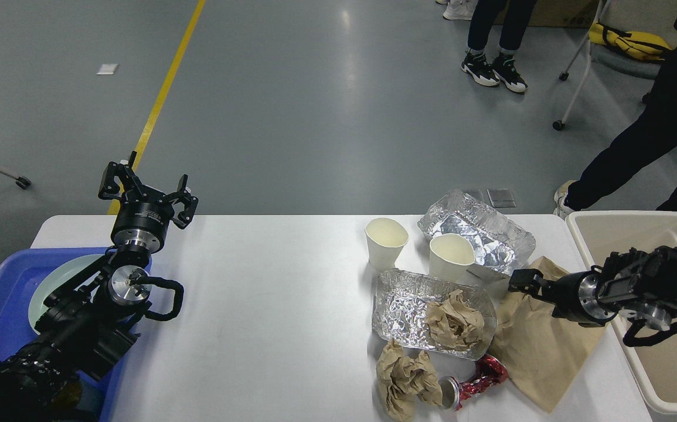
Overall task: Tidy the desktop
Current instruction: 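Lower the right gripper onto the brown paper bag and grasp, then lift the brown paper bag and drop it into the beige bin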
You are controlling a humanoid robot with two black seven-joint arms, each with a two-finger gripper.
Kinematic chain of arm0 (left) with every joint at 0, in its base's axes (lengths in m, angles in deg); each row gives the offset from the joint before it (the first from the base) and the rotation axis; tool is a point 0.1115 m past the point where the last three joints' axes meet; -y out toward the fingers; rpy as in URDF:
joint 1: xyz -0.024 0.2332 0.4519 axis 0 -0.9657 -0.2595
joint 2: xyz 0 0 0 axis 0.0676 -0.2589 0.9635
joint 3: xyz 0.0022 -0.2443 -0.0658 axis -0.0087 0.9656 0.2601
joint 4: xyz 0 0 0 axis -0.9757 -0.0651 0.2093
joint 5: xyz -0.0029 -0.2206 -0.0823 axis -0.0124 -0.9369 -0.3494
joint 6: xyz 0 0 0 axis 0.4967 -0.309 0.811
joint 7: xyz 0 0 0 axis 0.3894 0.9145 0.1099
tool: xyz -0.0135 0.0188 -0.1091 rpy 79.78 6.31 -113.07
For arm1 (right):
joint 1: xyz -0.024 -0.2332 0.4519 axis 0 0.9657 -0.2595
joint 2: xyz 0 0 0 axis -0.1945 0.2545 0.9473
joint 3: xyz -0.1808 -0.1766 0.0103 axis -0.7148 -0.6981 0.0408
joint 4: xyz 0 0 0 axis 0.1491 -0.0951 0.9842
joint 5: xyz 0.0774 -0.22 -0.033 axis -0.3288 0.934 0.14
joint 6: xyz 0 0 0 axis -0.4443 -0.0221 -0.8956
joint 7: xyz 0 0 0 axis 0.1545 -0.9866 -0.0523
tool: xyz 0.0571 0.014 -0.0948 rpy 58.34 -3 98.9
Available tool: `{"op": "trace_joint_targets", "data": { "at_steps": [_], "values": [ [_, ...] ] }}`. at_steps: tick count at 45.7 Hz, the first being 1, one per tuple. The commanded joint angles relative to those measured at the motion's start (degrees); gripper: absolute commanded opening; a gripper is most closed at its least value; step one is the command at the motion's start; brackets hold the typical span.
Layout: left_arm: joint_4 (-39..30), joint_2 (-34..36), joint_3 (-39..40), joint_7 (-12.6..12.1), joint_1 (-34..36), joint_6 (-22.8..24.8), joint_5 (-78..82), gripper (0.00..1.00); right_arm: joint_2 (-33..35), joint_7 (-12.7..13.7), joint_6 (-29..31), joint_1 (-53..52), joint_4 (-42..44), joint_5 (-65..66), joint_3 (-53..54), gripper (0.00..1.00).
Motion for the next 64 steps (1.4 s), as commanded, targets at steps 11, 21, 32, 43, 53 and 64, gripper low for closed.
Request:
{"op": "trace_joint_targets", "data": {
  "at_steps": [11, 21, 32, 43, 53, 64],
  "values": [
    [0.0, 0.0, 0.0, 0.0, 0.0, 0.0, 0.0, 0.98, -2.5, 0.1, -1.2, 13.6, 15.7, -1.1, 1.1, 0.78],
    [0.0, 0.0, 0.0, 0.0, 0.1, 0.0, 0.0, 0.98, -3.6, 0.1, -2.2, 13.8, 15.7, -0.7, 1.4, 0.0],
    [-0.1, 0.0, 0.0, 0.0, 0.1, 0.0, -0.1, 0.98, -3.9, -0.1, -4.2, 14.0, 15.3, 0.0, 1.5, 0.0],
    [0.0, 0.0, 0.1, 0.0, 0.1, 0.0, 0.0, 0.98, 0.0, -0.9, -4.8, 12.3, 12.2, 0.1, 1.6, 0.0],
    [0.0, 0.0, 0.0, 0.0, 0.1, 0.0, 0.0, 0.98, 5.8, -2.4, -4.3, 7.7, 6.3, 6.0, 1.7, 0.0],
    [0.0, 0.0, 0.0, 0.0, 0.1, 0.0, 0.0, 0.98, 18.4, -6.1, 0.2, -15.0, -12.8, 22.6, -0.7, 0.0]
  ]
}}
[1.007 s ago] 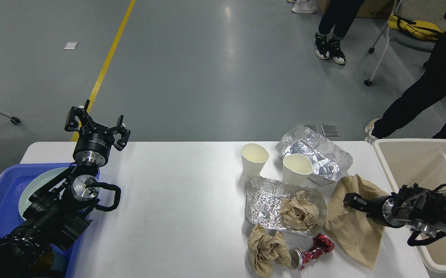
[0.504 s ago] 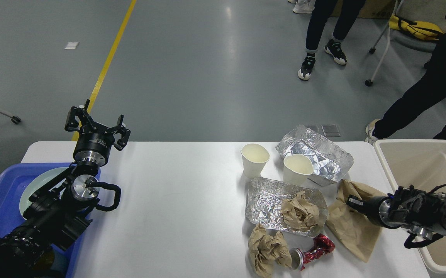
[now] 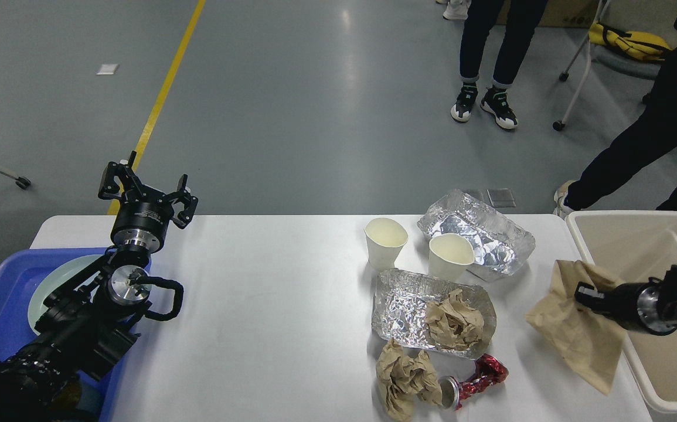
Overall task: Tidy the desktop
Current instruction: 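Lift the brown paper bag and drop it into the beige bin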
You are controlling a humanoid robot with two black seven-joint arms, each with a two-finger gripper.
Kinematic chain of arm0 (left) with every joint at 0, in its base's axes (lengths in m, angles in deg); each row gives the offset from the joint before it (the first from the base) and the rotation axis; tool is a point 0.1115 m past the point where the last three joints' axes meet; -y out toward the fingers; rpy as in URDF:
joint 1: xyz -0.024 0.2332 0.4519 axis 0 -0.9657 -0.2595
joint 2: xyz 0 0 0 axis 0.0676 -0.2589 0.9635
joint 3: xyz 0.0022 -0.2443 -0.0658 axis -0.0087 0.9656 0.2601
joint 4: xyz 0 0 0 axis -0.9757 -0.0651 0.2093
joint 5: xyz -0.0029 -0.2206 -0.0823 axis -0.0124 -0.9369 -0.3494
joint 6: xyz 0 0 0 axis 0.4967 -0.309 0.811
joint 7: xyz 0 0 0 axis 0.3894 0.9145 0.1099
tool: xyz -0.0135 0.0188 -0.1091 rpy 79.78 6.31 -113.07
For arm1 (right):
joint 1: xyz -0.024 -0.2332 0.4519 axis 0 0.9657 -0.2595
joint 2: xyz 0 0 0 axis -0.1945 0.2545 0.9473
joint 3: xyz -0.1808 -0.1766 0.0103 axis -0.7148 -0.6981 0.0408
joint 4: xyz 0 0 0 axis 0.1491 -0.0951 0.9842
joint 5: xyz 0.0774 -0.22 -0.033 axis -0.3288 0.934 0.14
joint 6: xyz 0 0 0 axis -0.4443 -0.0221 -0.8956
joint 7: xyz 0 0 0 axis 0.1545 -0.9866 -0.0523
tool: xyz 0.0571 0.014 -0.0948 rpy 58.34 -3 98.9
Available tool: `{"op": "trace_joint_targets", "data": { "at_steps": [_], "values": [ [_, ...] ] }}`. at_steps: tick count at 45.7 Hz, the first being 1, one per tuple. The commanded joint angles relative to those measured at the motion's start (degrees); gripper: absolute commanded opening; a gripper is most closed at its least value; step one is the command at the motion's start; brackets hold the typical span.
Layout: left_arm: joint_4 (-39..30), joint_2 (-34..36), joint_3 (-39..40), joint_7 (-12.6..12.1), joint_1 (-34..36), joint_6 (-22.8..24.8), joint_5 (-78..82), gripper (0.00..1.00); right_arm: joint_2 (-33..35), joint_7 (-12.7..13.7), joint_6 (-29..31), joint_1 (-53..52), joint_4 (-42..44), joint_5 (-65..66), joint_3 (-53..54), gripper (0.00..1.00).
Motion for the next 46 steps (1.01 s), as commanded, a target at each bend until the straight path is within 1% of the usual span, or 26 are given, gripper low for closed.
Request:
{"op": "trace_joint_targets", "data": {
  "at_steps": [1, 8, 11, 13, 17, 20, 23, 28, 30, 33, 37, 42, 46],
  "values": [
    [0.0, 0.0, -0.1, 0.0, 0.1, 0.0, 0.0, 0.98, 5.6, -0.4, 5.0, -15.3, -10.1, 9.1, -2.3, 0.0],
    [0.0, 0.0, 0.0, 0.0, 0.0, 0.0, -0.1, 0.98, 5.9, -0.4, 19.7, -41.4, -20.3, 12.3, -7.8, 0.0],
    [-0.1, 0.0, 0.0, 0.0, 0.1, 0.0, -0.1, 0.98, 4.5, 0.2, 24.1, -50.8, -25.3, 12.3, -8.1, 0.0],
    [0.0, 0.0, 0.0, 0.0, 0.0, 0.0, 0.0, 0.98, 3.3, 0.6, 25.3, -56.1, -28.7, 12.3, -8.3, 0.0],
    [0.0, 0.0, 0.0, 0.0, 0.1, 0.0, 0.0, 0.98, 1.2, 1.8, 25.8, -64.0, -34.4, 12.3, -8.4, 0.0],
    [0.0, 0.0, -0.1, 0.0, 0.0, 0.0, -0.1, 0.98, -0.2, 2.7, 25.6, -66.2, -35.6, 12.2, -8.0, 0.0],
    [-0.1, 0.0, 0.0, 0.0, 0.1, 0.0, 0.0, 0.98, -0.7, 3.8, 25.0, -66.0, -35.2, 12.2, -7.9, 0.0],
    [-0.1, 0.0, -0.1, 0.0, 0.1, 0.0, 0.0, 0.98, -0.3, 5.5, 22.4, -62.3, -34.1, 12.2, -8.7, 0.0],
    [-0.1, 0.0, -0.1, 0.0, 0.1, 0.0, 0.0, 0.98, 0.5, 6.1, 20.8, -59.1, -32.8, 12.2, -9.4, 0.0],
    [0.0, 0.0, -0.1, 0.0, 0.1, 0.0, 0.0, 0.98, 2.4, 6.5, 18.0, -52.6, -28.6, 12.2, -10.9, 0.0],
    [-0.1, 0.0, -0.1, 0.0, 0.1, 0.0, 0.0, 0.98, 4.0, 6.6, 12.5, -39.8, -18.9, 11.8, -11.2, 0.0],
    [0.0, 0.0, -0.1, 0.0, 0.1, 0.0, 0.0, 0.98, 4.8, 6.6, 3.5, -20.2, -1.9, 9.5, -9.8, 0.0],
    [-0.1, 0.0, -0.1, 0.0, 0.0, 0.0, 0.0, 0.98, 4.8, 6.5, -0.9, -4.2, 12.2, 4.1, -7.2, 0.0]
  ]
}}
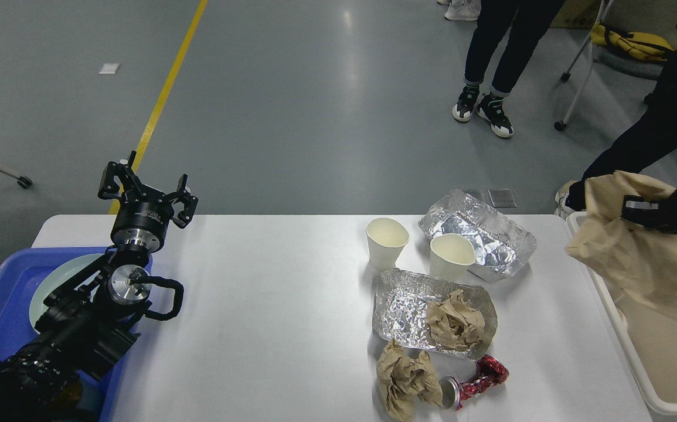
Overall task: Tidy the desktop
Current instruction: 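Lift the brown paper bag and drop it into the beige bin, then move the right gripper back over the table toward the foil pile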
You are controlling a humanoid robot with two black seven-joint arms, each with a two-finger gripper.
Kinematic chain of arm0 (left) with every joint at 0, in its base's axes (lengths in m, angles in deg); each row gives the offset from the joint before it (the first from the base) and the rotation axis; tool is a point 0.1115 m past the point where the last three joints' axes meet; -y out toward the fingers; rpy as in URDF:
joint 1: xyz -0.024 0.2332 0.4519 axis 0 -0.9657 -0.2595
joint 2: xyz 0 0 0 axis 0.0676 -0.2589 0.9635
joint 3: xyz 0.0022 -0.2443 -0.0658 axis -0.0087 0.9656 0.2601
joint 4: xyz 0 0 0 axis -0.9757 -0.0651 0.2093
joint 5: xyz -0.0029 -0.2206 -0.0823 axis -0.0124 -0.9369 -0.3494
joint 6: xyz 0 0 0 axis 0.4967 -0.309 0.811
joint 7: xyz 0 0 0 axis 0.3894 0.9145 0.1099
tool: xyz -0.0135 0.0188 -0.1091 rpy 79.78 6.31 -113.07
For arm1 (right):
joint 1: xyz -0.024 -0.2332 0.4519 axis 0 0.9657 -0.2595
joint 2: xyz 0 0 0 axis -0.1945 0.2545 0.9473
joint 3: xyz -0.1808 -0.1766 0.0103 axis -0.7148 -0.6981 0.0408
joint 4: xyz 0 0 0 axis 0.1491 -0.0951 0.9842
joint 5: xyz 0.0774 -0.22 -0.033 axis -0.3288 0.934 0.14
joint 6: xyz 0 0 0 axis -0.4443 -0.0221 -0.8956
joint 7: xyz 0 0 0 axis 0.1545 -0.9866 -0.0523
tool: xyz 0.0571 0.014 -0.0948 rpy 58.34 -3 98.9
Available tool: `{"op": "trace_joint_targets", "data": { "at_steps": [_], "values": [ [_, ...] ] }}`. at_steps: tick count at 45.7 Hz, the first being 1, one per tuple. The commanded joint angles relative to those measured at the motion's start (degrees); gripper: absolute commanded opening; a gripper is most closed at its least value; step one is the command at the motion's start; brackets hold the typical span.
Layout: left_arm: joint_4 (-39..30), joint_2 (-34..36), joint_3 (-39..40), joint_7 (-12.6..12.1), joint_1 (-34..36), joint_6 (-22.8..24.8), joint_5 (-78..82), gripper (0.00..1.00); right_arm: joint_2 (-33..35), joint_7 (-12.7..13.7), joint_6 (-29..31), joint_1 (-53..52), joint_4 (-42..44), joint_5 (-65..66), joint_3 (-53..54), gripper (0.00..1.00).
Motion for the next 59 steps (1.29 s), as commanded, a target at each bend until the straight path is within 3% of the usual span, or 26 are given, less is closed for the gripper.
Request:
{"op": "trace_joint_targets", "data": {
  "at_steps": [1, 5, 13, 21, 22, 23, 24, 25, 26, 27, 38, 47, 50, 54, 59],
  "values": [
    [0.0, 0.0, 0.0, 0.0, 0.0, 0.0, 0.0, 0.98, -0.2, 0.0, -7.3, 24.0, 20.9, -7.5, 3.8, 0.0],
    [0.0, 0.0, 0.0, 0.0, 0.0, 0.0, 0.0, 0.98, -1.4, 0.8, -10.8, 36.5, 31.3, -15.2, 7.6, 0.0],
    [0.0, 0.0, 0.0, 0.0, -0.1, 0.0, 0.0, 0.98, -9.4, 9.1, -19.9, 54.6, 47.5, -27.6, 10.5, 0.0],
    [0.0, 0.0, 0.0, 0.0, -0.1, 0.0, 0.0, 0.98, -12.5, 12.8, -24.5, 57.8, 50.2, -28.4, 10.2, 0.0],
    [0.1, 0.0, 0.1, 0.0, 0.0, 0.0, 0.0, 0.98, -12.5, 12.8, -24.5, 57.8, 50.2, -28.3, 10.2, 0.04],
    [0.1, 0.0, 0.1, 0.0, 0.0, 0.0, 0.0, 0.98, -12.5, 12.8, -24.3, 57.7, 50.1, -28.3, 10.2, 0.38],
    [0.0, 0.0, 0.1, 0.0, 0.0, 0.0, 0.0, 0.98, -12.5, 12.8, -24.3, 57.7, 50.1, -28.1, 10.1, 0.95],
    [0.0, 0.0, 0.1, 0.0, -0.1, 0.0, 0.0, 0.98, -12.4, 12.9, -24.1, 57.8, 50.0, -28.0, 10.0, 1.0],
    [0.1, 0.0, 0.1, 0.0, -0.1, 0.0, -0.1, 0.98, -12.3, 12.8, -24.2, 57.8, 50.0, -28.1, 10.0, 0.95],
    [0.0, 0.0, 0.1, 0.0, 0.0, 0.0, 0.0, 0.98, -12.2, 12.9, -24.2, 57.7, 50.0, -28.2, 10.1, 1.0],
    [0.0, 0.0, 0.1, 0.0, -0.1, 0.0, 0.0, 0.98, -12.2, 12.9, -23.9, 57.7, 49.4, -28.2, 11.0, 1.0],
    [0.0, 0.0, 0.1, 0.0, -0.1, 0.0, 0.0, 0.98, -10.7, 12.8, -23.7, 53.3, 43.8, -27.9, 11.0, 1.0],
    [0.1, 0.0, 0.1, 0.0, 0.0, 0.0, 0.0, 0.98, -9.3, 12.8, -23.6, 47.7, 37.5, -27.6, 11.0, 1.0],
    [0.1, 0.0, 0.1, 0.0, 0.0, 0.0, 0.0, 0.98, -5.5, 12.6, -23.2, 35.3, 22.3, -27.5, 10.4, 1.0],
    [0.1, 0.0, 0.1, 0.0, 0.0, 0.0, 0.0, 0.98, -2.6, 12.5, -17.6, 18.3, 6.5, -24.3, 8.8, 1.0]
  ]
}}
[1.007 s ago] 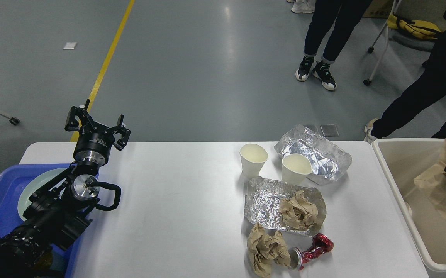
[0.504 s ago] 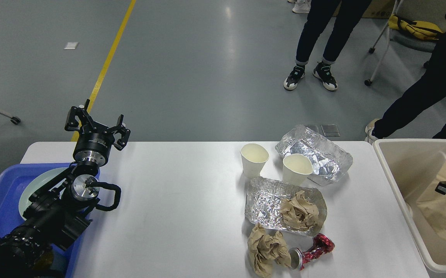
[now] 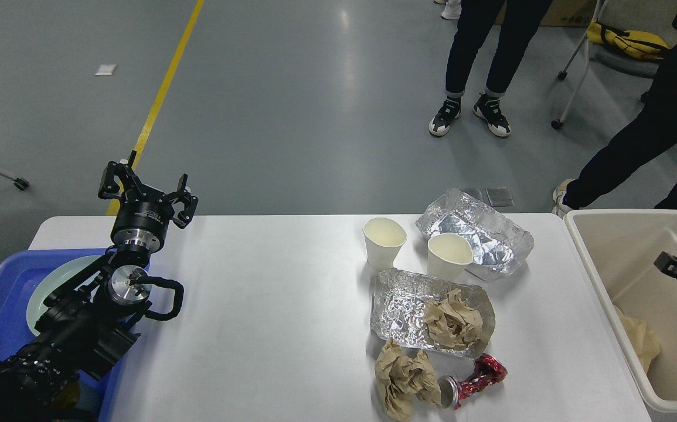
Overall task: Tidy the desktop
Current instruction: 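Move the right gripper back over the table toward the foil pile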
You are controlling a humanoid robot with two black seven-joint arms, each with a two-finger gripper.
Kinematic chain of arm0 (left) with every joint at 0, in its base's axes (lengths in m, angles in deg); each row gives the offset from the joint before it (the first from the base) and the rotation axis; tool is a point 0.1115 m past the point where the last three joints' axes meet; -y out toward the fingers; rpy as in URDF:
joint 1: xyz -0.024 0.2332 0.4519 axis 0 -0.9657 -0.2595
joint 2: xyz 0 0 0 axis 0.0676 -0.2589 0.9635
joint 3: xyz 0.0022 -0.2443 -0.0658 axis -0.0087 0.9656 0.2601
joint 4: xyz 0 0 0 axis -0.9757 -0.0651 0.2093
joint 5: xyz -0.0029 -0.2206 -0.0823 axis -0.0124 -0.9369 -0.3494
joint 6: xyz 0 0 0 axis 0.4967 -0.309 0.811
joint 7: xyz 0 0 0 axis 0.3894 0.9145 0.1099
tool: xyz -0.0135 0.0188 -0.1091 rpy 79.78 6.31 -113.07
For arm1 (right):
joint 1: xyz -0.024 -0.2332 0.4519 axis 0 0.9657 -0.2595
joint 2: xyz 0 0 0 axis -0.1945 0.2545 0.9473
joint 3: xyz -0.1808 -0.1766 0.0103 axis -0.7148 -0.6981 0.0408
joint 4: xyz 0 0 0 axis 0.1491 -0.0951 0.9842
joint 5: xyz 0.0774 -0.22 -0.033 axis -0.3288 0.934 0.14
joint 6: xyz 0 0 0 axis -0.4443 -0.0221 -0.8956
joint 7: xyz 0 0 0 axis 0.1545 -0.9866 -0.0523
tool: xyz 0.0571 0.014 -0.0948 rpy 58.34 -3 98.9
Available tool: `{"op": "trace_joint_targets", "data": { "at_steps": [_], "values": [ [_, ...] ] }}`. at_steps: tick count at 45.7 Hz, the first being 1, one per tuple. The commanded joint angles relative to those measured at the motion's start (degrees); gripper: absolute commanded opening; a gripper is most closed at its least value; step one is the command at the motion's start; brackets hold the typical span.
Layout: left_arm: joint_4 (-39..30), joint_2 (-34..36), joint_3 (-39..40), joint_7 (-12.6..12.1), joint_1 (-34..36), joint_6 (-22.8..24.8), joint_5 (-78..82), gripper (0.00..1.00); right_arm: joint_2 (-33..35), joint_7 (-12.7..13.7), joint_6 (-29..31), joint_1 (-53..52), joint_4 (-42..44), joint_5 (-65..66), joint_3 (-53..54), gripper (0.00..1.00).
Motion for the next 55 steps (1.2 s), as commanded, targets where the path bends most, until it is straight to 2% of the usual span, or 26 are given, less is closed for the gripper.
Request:
{"op": "trace_joint_targets", "data": {
  "at_steps": [1, 7, 13, 16, 19, 23, 35, 47, 55],
  "values": [
    [0.0, 0.0, 0.0, 0.0, 0.0, 0.0, 0.0, 0.98, 3.5, -0.2, 6.3, -19.5, -17.9, 4.1, -2.2, 1.0],
    [0.1, 0.0, 0.0, 0.0, 0.0, 0.0, 0.0, 0.98, 4.5, -0.5, 16.7, -36.2, -28.9, 12.1, -6.5, 1.0],
    [0.1, 0.0, 0.0, 0.0, -0.1, 0.0, 0.0, 0.98, 3.6, -0.6, 29.5, -51.0, -41.2, 16.9, -6.1, 1.0],
    [0.1, 0.0, 0.0, 0.0, 0.0, 0.0, 0.0, 0.98, 1.6, -0.6, 33.7, -57.9, -47.5, 17.0, -5.4, 1.0],
    [0.1, 0.0, 0.0, 0.0, 0.0, 0.0, 0.0, 0.98, -1.8, -0.6, 35.1, -62.8, -52.9, 17.0, -4.3, 1.0],
    [0.1, 0.0, 0.0, 0.0, 0.0, 0.0, 0.0, 0.98, -4.8, -0.5, 35.5, -65.9, -56.2, 16.9, -2.6, 1.0],
    [0.1, 0.0, 0.0, 0.0, 0.0, 0.0, -0.1, 0.98, -7.0, -0.4, 34.8, -64.1, -56.2, 16.9, -1.5, 1.0],
    [0.1, 0.0, 0.0, 0.0, 0.0, 0.0, 0.0, 0.98, -7.3, 0.0, 26.0, -52.7, -54.0, 15.9, -0.9, 1.0],
    [0.0, 0.0, 0.0, 0.0, 0.0, 0.0, 0.0, 0.98, -8.3, 0.2, 19.6, -43.3, -50.3, 7.9, 4.0, 1.0]
  ]
}}
